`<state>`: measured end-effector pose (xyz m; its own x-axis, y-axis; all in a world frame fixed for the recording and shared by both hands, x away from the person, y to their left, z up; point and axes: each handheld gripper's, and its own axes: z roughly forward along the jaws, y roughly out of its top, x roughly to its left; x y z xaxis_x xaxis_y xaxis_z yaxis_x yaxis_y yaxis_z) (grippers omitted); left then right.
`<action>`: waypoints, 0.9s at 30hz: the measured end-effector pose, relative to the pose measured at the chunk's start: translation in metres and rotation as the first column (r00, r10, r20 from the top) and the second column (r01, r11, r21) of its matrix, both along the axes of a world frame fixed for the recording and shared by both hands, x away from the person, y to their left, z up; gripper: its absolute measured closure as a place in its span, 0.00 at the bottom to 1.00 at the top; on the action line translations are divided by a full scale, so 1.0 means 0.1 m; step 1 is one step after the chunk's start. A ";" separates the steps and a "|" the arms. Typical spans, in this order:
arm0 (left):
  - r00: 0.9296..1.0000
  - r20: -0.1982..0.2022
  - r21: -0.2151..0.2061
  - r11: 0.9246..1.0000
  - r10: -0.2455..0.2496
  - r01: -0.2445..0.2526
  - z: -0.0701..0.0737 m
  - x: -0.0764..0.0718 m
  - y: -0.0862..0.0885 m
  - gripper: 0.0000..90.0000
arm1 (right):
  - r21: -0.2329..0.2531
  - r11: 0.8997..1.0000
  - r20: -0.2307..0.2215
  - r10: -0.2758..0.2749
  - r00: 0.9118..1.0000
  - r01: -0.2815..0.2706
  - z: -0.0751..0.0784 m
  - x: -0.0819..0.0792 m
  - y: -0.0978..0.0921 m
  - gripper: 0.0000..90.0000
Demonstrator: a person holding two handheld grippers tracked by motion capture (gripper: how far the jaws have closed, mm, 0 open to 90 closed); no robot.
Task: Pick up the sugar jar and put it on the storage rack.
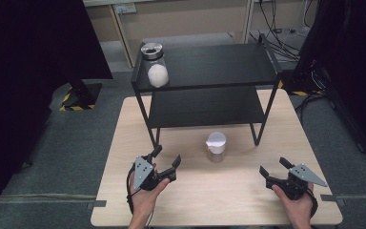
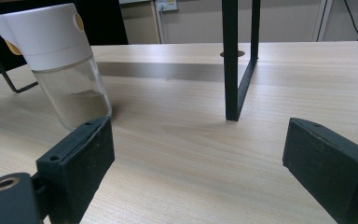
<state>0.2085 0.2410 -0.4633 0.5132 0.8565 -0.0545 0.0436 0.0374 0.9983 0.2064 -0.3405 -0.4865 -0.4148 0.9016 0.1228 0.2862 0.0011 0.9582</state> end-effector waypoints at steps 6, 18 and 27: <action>0.999 -0.030 0.028 0.999 0.023 -0.022 -0.13 0.01 -0.03 0.24 | -0.003 1.000 -0.001 0.002 1.000 -0.002 0.00 0.00 0.00 0.10; 0.999 -0.041 -0.022 1.000 -0.014 0.013 -0.39 0.06 0.06 0.21 | 0.001 1.000 0.000 0.006 1.000 -0.006 0.00 0.00 -0.01 0.10; 0.998 -0.063 -0.021 1.000 -0.003 0.001 -0.44 0.07 0.06 0.21 | 0.000 1.000 0.001 0.006 1.000 -0.006 0.00 0.00 -0.01 0.10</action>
<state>0.2155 0.2467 -0.5070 0.5098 0.8538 -0.1052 0.1070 0.0584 0.9925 0.2068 -0.3414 -0.4867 -0.4205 0.8990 0.1227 0.2852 0.0025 0.9585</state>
